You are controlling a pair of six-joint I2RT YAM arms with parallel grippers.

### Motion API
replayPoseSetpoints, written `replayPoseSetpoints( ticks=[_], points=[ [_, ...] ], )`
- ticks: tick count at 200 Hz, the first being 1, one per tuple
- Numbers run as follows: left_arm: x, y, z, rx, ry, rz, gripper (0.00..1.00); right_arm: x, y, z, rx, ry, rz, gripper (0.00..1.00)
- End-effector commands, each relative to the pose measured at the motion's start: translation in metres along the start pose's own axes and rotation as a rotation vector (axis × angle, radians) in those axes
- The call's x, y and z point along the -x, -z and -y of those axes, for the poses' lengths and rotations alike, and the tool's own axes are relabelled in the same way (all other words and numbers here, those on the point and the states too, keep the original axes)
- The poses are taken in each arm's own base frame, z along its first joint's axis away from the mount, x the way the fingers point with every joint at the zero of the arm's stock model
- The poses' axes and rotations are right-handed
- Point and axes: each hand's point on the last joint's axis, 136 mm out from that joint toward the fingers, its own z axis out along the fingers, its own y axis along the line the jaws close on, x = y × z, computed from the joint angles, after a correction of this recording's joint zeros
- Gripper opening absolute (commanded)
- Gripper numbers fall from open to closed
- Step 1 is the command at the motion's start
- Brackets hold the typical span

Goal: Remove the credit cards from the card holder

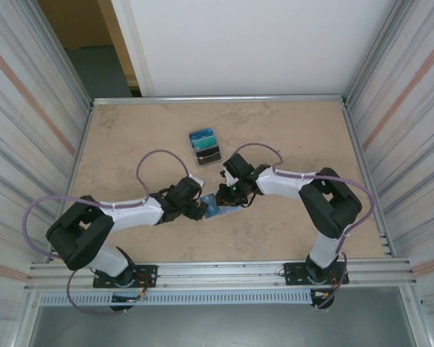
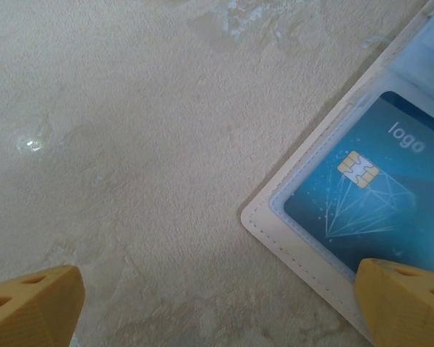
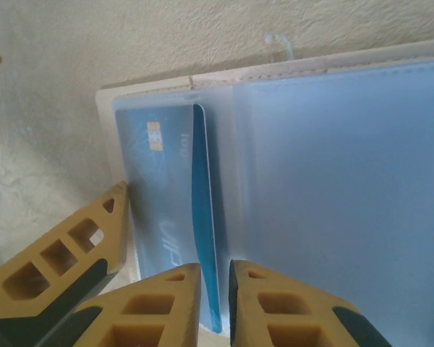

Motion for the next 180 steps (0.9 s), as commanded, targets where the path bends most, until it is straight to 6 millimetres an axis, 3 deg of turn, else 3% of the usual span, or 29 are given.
replayPoseSetpoints(
  ticks=[1, 180],
  points=[
    [-0.003, -0.002, -0.005, 0.041, -0.033, -0.014, 0.97, 0.002, -0.002, -0.008, 0.066, -0.044, -0.016, 0.17],
    [-0.008, -0.010, -0.005, 0.054, -0.058, -0.043, 0.97, 0.004, -0.007, 0.007, 0.175, -0.146, -0.018, 0.16]
  ],
)
